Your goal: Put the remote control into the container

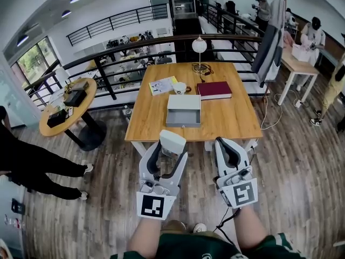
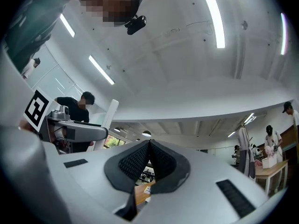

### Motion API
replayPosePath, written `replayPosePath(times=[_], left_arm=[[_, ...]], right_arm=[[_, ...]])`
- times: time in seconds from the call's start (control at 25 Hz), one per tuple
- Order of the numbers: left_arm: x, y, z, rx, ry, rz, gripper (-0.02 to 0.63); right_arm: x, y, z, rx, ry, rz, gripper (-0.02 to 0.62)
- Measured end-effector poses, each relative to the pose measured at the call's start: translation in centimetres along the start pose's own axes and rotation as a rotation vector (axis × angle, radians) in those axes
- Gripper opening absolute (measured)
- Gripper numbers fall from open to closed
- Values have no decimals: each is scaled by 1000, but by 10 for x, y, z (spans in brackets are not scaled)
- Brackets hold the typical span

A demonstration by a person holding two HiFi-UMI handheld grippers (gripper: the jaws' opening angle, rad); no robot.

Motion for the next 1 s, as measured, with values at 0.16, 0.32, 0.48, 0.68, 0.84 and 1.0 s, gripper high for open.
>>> replayPosePath(times=[0.16, 0.32, 0.48, 0.68, 0.84, 1.0], left_arm=[[-4, -8, 3, 9, 2, -7, 268], [-10, -20, 2, 5, -7, -14, 268], [-14, -38, -13, 9, -6, -11, 268], [-27, -70, -40, 4, 4, 2, 268], [-43, -104, -70, -5, 12, 3, 268], [-61, -143, -103, -22, 22, 15, 268]], right_arm=[[-5, -3, 12, 2, -7, 0, 15], [-11, -12, 18, 7, -5, 4, 15], [-15, -34, 26, 10, -2, 5, 15], [-23, -72, 38, -10, 7, 15, 15], [-34, -113, 49, -32, 7, 10, 15], [-49, -159, 59, -49, 13, -10, 15]])
Point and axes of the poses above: the fingertips, and each gripper's own axes: y backward along the fingers, z to its right, x out of its top, the point moved 8 cm from there along y, backward along the fingers, and after that the axes turned 15 degrees about -z, right-handed, at the moved point
